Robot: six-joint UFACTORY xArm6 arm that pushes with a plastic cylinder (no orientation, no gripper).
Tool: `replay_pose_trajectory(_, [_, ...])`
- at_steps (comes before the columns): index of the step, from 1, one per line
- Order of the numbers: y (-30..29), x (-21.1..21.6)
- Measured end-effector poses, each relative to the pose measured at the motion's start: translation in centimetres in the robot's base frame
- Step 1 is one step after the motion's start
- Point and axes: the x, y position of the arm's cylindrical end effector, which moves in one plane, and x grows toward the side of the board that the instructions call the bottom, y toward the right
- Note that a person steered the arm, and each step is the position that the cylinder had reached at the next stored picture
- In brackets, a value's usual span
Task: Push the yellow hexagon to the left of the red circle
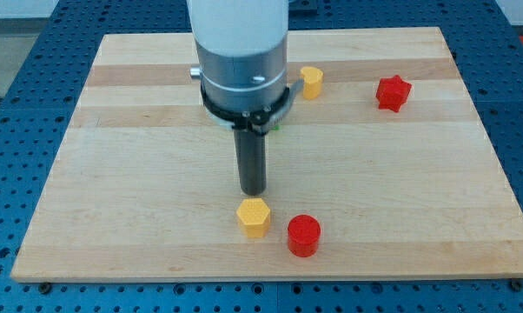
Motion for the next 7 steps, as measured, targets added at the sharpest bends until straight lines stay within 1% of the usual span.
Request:
replay_pose_trajectory(1, [-2.1, -0.4])
replay_pose_trajectory(3, [-2.0, 5.6])
replay_pose_trajectory(4, [-2.0, 6.3])
replay_pose_trajectory(5, [-1.7, 4.7])
replay_pose_trajectory(6, [3.2, 3.6])
replay_pose_trajectory(7, [11.0, 4.2])
